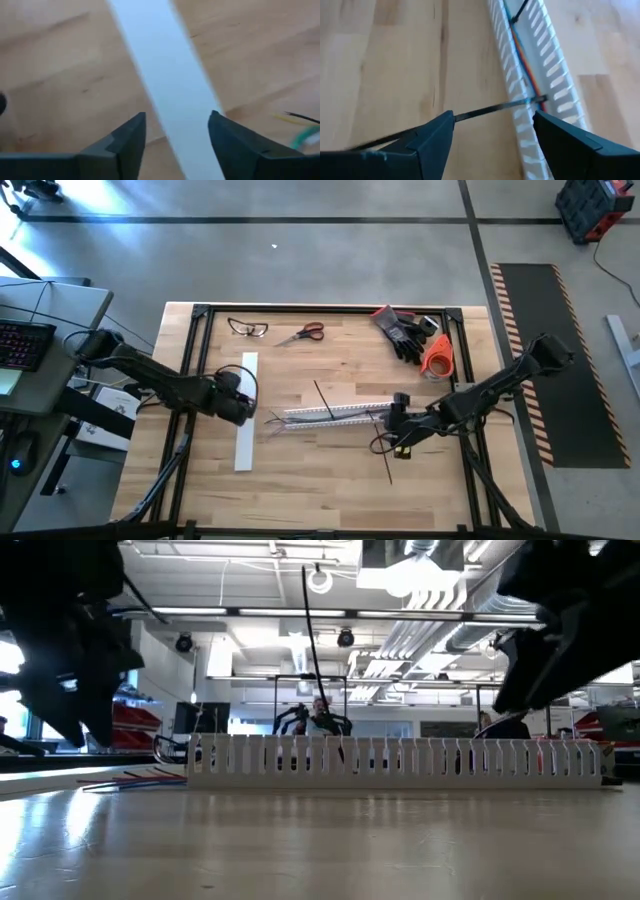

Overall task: Ziptie cables
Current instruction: Close the white cable duct

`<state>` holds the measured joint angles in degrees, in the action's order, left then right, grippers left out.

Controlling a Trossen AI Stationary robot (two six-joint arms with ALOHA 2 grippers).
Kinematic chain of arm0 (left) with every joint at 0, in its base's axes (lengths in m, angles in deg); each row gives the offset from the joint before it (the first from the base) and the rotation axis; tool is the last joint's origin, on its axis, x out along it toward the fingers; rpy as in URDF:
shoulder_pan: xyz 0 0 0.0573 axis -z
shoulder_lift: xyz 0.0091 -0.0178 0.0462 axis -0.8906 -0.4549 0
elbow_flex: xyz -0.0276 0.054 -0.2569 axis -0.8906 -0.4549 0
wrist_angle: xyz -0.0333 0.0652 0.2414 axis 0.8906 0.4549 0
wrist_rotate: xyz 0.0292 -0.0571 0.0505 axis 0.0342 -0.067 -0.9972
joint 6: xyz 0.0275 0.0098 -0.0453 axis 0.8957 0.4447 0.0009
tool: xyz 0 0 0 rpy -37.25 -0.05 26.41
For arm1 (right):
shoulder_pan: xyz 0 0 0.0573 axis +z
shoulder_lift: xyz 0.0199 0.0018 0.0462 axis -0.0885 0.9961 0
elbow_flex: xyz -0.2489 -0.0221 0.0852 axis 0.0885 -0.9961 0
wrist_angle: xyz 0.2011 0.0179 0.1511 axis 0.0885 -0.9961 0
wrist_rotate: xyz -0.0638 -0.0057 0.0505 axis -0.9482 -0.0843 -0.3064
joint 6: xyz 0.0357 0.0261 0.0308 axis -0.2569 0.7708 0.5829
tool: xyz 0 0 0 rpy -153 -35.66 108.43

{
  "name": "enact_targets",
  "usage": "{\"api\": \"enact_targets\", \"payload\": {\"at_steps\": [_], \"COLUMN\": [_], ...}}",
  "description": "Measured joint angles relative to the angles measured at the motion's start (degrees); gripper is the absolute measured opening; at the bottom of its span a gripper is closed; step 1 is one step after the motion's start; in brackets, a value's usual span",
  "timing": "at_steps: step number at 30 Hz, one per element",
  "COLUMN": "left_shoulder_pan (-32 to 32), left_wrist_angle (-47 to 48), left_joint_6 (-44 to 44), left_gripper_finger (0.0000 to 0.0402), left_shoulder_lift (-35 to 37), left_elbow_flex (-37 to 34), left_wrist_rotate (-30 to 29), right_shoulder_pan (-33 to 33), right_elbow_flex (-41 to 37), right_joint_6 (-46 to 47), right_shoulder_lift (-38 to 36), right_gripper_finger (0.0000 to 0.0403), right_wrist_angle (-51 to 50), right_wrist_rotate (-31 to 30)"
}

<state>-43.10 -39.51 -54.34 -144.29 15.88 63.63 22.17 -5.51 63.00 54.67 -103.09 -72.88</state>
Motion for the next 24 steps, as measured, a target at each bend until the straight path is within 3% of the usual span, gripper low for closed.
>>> {"api": "enact_targets", "payload": {"at_steps": [5,10,15,18,24], "left_shoulder_pan": [-2.6,-6.9,-12.8,-16.7,-24.6], "left_wrist_angle": [-7.5,-18.2,-33.8,-44.7,-64.2], "left_joint_6": [-1.8,2.6,19.3,34.0,64.6], "left_gripper_finger": [0.0240,0.0243,0.0226,0.0217,0.0205], "left_shoulder_lift": [3.0,-0.7,-6.5,-10.2,-18.7], "left_elbow_flex": [-6.0,-10.1,-10.3,-10.4,-8.6], "left_wrist_rotate": [-2.1,-2.2,-1.5,-0.2,9.8], "right_shoulder_pan": [0.3,0.3,0.3,0.3,0.3], "right_elbow_flex": [-4.4,-5.7,-5.7,-5.7,-5.7], "right_joint_6": [0.3,1.3,1.3,1.0,-0.1], "right_shoulder_lift": [0.0,0.0,0.0,0.0,0.0], "right_gripper_finger": [0.0259,0.0259,0.0259,0.0259,0.0259], "right_wrist_angle": [4.7,6.9,8.4,10.6,17.3], "right_wrist_rotate": [-0.1,-0.1,1.2,1.6,2.2]}}
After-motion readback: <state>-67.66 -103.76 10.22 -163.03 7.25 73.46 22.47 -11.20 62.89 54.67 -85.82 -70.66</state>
